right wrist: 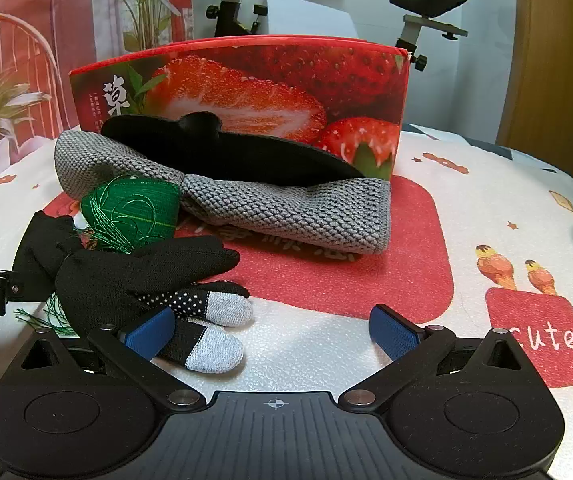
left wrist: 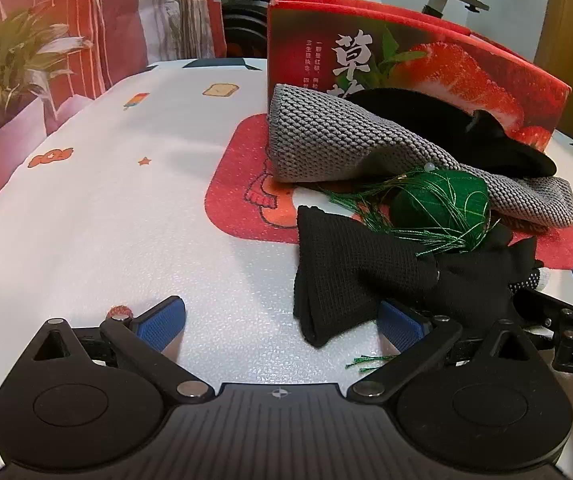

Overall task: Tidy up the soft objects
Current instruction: 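Close the left gripper on the black glove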

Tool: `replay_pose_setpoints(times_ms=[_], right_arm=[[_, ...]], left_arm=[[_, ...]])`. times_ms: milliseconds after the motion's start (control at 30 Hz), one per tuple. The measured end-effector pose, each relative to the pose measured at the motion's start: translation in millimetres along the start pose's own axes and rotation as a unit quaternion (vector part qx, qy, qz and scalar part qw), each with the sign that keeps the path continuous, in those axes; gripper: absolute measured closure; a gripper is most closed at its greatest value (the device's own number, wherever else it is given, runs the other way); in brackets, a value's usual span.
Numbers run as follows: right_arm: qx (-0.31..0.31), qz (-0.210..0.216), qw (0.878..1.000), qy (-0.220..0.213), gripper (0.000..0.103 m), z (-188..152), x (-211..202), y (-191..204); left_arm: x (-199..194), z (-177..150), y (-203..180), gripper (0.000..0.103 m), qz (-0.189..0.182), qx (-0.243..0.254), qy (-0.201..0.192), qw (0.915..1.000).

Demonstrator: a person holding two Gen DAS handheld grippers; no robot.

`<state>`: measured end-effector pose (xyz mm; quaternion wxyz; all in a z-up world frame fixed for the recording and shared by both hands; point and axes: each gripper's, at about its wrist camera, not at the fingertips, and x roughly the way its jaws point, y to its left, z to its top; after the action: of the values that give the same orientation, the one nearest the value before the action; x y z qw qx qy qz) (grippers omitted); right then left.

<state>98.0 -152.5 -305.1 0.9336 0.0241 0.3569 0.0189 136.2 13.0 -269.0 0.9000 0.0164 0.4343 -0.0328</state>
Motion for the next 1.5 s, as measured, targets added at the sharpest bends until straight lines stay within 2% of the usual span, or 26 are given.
replay_pose_setpoints(times_ms=[100,200,267,400,467,600,667,733,767,867,967,1233,1367,1500], right_arm=[[0.000,0.000,1.000,0.000,0.000,0,0,0],[0.000,0.000,1.000,0.000,0.000,0,0,0],[0.000,0.000,1.000,0.000,0.000,0,0,0],[0.000,0.000,1.000,0.000,0.000,0,0,0],[0.000,0.000,1.000,0.000,0.000,0,0,0],[0.000,-0.001,1.000,0.000,0.000,0,0,1],[0.001,-0.001,1.000,-0.001,0.000,0,0,1],[0.001,0.000,1.000,-0.001,0.000,0,0,1],[0.001,0.000,1.000,-0.001,0.000,0,0,1],[0.001,-0.001,1.000,-0.002,0.000,0,0,1],[0.000,0.000,1.000,-0.001,0.000,-1,0,1],[-0.002,0.010,1.000,0.009,0.000,2,-1,1],[-0.001,0.043,0.999,0.021,0.000,9,-3,2],[-0.005,0.072,0.997,0.008,0.001,15,-9,7]], left_arm=[[0,6,6,0.000,-0.025,0.009,0.014,0.9995],[-3,14,25,0.002,-0.092,-0.027,0.014,0.9953],[-8,21,34,0.006,-0.117,-0.043,0.003,0.9921],[-14,38,26,0.008,-0.099,0.011,-0.019,0.9948],[-11,44,18,0.009,-0.111,0.031,-0.018,0.9931],[8,46,9,0.024,-0.119,0.055,-0.003,0.9914],[11,43,12,0.030,-0.137,0.046,-0.006,0.9895],[11,39,17,0.048,-0.157,0.026,-0.007,0.9872],[9,36,18,0.051,-0.168,0.016,-0.010,0.9857],[2,25,18,0.052,-0.166,0.010,-0.023,0.9859],[-1,15,22,0.059,-0.182,-0.011,-0.019,0.9830],[-5,0,26,0.060,-0.195,-0.037,-0.017,0.9800],[-3,-1,27,0.060,-0.198,-0.048,-0.018,0.9788],[-2,-3,26,0.059,-0.195,-0.044,-0.024,0.9795]])
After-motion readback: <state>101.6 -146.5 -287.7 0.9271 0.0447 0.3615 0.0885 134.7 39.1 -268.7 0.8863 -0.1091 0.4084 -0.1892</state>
